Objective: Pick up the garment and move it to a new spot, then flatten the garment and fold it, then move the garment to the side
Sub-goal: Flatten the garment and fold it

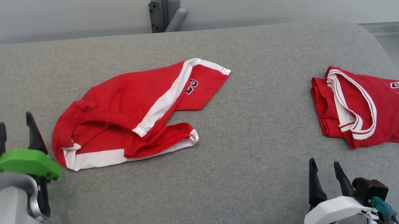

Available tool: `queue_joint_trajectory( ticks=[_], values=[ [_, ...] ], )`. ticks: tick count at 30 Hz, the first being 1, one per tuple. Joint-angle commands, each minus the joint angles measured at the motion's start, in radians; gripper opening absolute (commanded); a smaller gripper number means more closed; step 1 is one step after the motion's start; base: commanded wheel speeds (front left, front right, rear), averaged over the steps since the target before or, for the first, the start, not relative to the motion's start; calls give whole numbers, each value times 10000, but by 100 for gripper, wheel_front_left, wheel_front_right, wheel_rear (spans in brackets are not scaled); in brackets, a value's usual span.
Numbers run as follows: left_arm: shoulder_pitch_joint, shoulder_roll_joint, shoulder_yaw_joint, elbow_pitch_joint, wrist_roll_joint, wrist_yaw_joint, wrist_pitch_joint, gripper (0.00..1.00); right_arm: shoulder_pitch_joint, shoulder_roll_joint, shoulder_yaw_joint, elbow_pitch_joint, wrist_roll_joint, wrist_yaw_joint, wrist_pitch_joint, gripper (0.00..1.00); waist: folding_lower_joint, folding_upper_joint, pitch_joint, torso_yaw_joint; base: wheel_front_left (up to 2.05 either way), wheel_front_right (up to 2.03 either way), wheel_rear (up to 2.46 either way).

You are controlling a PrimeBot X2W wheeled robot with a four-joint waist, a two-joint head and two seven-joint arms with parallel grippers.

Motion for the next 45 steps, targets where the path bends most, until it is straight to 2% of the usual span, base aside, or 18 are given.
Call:
queue_joint_trajectory(
  ticks=[1, 6, 7, 11, 12, 13, 16, 22, 26, 32, 38, 45],
  values=[
    [575, -136, 149, -192, 430, -128, 3, 100, 235, -23, -31, -120, -72, -13, -27, 100, 0, 73, -178, 159, 0, 0, 0],
    [1764, -578, 308, -846, 1180, -527, 3, 100, 452, -29, 62, -283, -52, -13, -27, 100, 0, 73, -571, 545, 0, 0, 0],
    [2196, -730, 140, -1206, 1474, -791, 3, 100, 513, -29, 182, -357, 9, -13, -27, 100, 0, 73, -689, 715, 0, 0, 0],
    [2958, -832, -267, -1935, 1700, -1077, 3, 100, 523, -27, 572, -510, 81, -13, -27, 100, 0, 73, -799, 1139, 0, 0, 0],
    [3093, -847, -504, -2060, 1483, -1124, 5, 100, 470, -27, 765, -550, 53, -11, -27, 100, 0, 73, -781, 1267, 0, 0, 0],
    [3093, -847, -504, -2060, 1483, -1124, 5, 100, 470, -27, 765, -550, 53, -11, -27, 100, 0, 73, -781, 1267, 0, 0, 0],
    [3351, -857, -1303, -2485, 948, -1046, 4, 100, 78, -22, 1469, -639, -76, -11, -27, 100, 0, 73, -621, 1732, 0, 0, 0],
    [3352, -842, -2652, -2862, 516, -859, 4, 100, -1348, -56, 3223, -184, -213, -11, -27, 100, 0, 73, -145, 2974, 0, 0, 0],
    [3255, -844, -3233, -2929, 349, -746, 4, 100, -2518, -223, 4365, 722, -55, -11, 338, 100, 0, 73, 93, 3833, 0, 0, 0],
    [3130, -848, -3836, -3011, -54, -645, 4, 100, -3872, -496, 5209, 2160, 228, -11, 813, 100, 0, 73, 476, 4848, 0, 0, 0],
    [3089, -855, -4154, -3108, -356, -493, 4, 100, -4647, -691, 5646, 3392, 161, -11, 1066, 100, 0, 73, 783, 5297, 0, 0, 0],
    [2992, -856, -4292, -3185, -562, -353, 4, 100, -5114, -695, 5716, 4343, 77, -11, 1000, 100, 0, 73, 934, 5371, 0, 0, 0]
  ],
)
